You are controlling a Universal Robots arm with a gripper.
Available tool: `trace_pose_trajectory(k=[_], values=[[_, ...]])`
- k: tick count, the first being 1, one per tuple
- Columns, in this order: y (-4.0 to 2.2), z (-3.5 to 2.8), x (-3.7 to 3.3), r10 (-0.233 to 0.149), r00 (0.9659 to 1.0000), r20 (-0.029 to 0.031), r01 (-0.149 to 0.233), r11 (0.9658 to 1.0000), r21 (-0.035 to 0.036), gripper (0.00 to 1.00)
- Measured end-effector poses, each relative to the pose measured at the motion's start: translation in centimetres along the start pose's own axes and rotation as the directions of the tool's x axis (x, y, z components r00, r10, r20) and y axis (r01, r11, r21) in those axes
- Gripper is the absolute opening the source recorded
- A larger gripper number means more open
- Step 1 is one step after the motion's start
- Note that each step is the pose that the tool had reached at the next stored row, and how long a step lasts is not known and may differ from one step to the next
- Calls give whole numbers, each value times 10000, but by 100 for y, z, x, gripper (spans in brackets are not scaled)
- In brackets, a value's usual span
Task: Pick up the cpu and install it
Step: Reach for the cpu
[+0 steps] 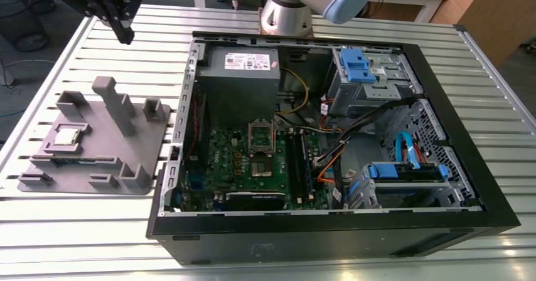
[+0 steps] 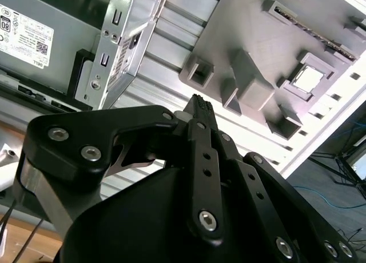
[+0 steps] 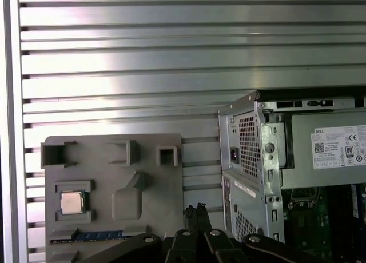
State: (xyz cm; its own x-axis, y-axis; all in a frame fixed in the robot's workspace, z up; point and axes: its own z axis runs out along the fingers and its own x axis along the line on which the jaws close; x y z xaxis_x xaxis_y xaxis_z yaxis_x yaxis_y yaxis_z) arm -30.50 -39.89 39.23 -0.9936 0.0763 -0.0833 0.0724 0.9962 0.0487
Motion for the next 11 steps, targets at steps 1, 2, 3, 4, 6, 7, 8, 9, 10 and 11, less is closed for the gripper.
trace_pose_trajectory(k=[1, 2, 3, 4, 6, 7, 8, 9, 10, 11], values=[[-1, -1, 12, 0, 10000, 0, 0, 10000, 0, 11], [-2, -1, 25, 0, 10000, 0, 0, 10000, 0, 11], [-3, -3, 39, -1, 10000, 0, 1, 10000, 0, 11], [-4, -4, 53, 0, 10000, 0, 0, 10000, 0, 11], [-6, -6, 77, 0, 10000, 1, 0, 10000, 0, 11], [-7, -7, 89, 0, 10000, 1, 0, 10000, 0, 11], [-7, -8, 100, -1, 10000, 1, 1, 10000, 0, 11], [-8, -9, 109, -1, 10000, 1, 1, 10000, 0, 11], [-9, -9, 118, -1, 10000, 1, 1, 10000, 0, 11], [-10, -10, 127, -1, 10000, 2, 1, 10000, 0, 11]])
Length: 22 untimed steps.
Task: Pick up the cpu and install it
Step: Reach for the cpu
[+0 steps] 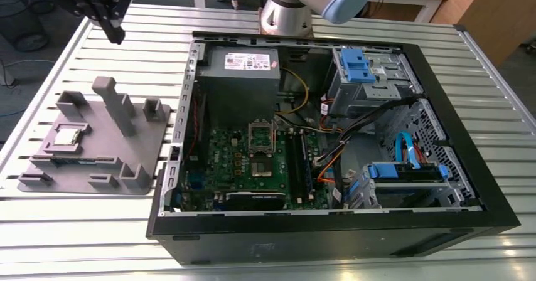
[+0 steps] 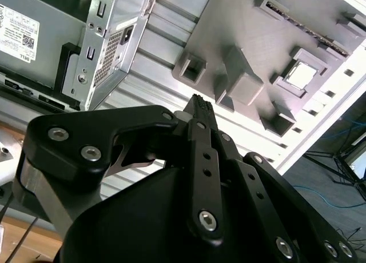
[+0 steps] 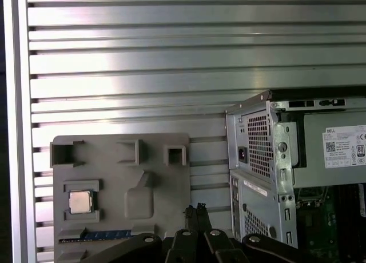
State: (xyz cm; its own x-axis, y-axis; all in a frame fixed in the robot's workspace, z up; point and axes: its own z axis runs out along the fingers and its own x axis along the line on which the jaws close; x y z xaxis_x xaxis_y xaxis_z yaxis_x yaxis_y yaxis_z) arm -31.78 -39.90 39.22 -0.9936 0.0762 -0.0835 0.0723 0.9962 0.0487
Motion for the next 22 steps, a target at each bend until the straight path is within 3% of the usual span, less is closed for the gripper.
trace_pose_trajectory(k=[13, 22], values=[[-9, -11, 124, 0, 10000, 9, 0, 10000, -1, 11], [-10, -12, 135, 0, 10000, 10, 0, 10000, -1, 11]])
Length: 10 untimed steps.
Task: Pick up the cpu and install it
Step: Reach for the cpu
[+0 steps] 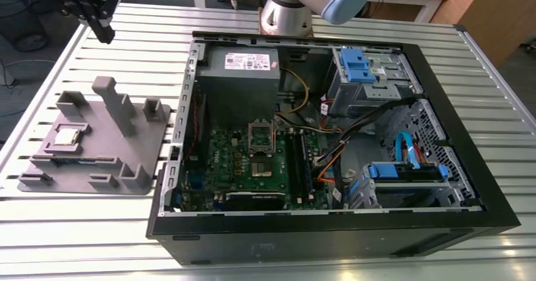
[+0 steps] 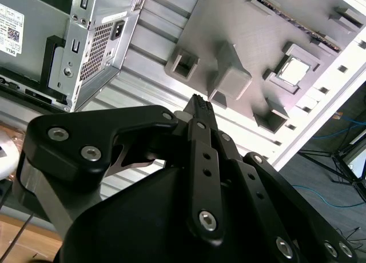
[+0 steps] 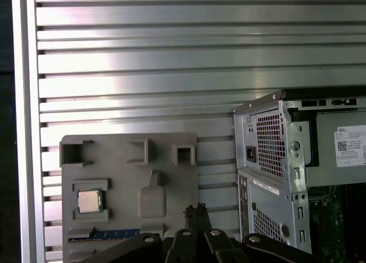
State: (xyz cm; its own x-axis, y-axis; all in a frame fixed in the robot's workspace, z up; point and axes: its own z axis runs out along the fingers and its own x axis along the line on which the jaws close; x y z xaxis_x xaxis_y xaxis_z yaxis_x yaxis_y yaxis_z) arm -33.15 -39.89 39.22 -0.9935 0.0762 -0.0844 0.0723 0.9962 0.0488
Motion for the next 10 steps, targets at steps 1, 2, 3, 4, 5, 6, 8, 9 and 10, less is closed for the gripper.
trace_pose_trajectory(k=[1, 2, 3, 4, 5, 6, 8, 9, 10], values=[[0, 0, 1, 0, 10000, 1, 0, 10000, 0, 11], [0, 0, 5, 1, 10000, 0, -1, 10000, 0, 11], [-1, -1, 11, 2, 10000, 0, -2, 10000, 0, 11], [-1, -1, 18, 2, 10000, 0, -2, 10000, 0, 11], [-2, -2, 25, 0, 10000, 0, 0, 10000, 1, 11], [-2, -3, 35, 0, 10000, -1, 0, 10000, 1, 11], [-4, -4, 55, 0, 10000, 0, 0, 10000, 0, 11], [-5, -5, 67, 0, 10000, 0, 0, 10000, 0, 11], [-6, -6, 80, 0, 10000, 0, 0, 10000, 0, 11]])
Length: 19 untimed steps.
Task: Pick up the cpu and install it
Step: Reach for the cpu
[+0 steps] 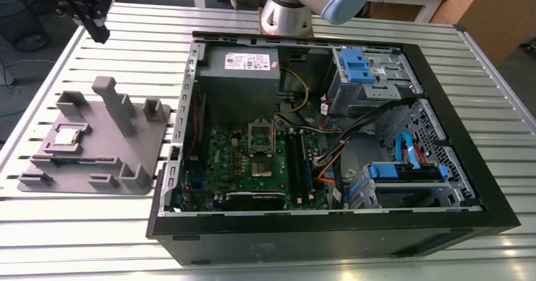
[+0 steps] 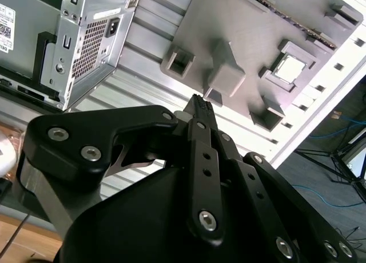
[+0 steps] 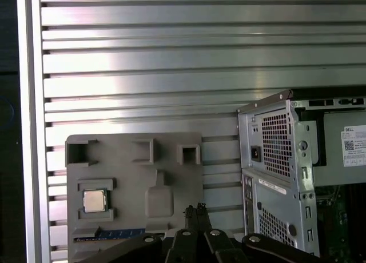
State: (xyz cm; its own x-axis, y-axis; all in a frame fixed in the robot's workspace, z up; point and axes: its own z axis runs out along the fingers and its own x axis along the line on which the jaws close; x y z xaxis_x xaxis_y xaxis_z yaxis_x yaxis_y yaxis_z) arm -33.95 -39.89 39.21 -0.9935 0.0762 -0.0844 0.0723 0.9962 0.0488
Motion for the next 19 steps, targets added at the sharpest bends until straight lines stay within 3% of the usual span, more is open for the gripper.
trace_pose_trajectory(k=[7, 19], values=[[-9, -9, 113, -2, 10000, 0, 2, 10000, 0, 11], [-10, -10, 133, 1, 10000, 1, -1, 10000, -1, 11]])
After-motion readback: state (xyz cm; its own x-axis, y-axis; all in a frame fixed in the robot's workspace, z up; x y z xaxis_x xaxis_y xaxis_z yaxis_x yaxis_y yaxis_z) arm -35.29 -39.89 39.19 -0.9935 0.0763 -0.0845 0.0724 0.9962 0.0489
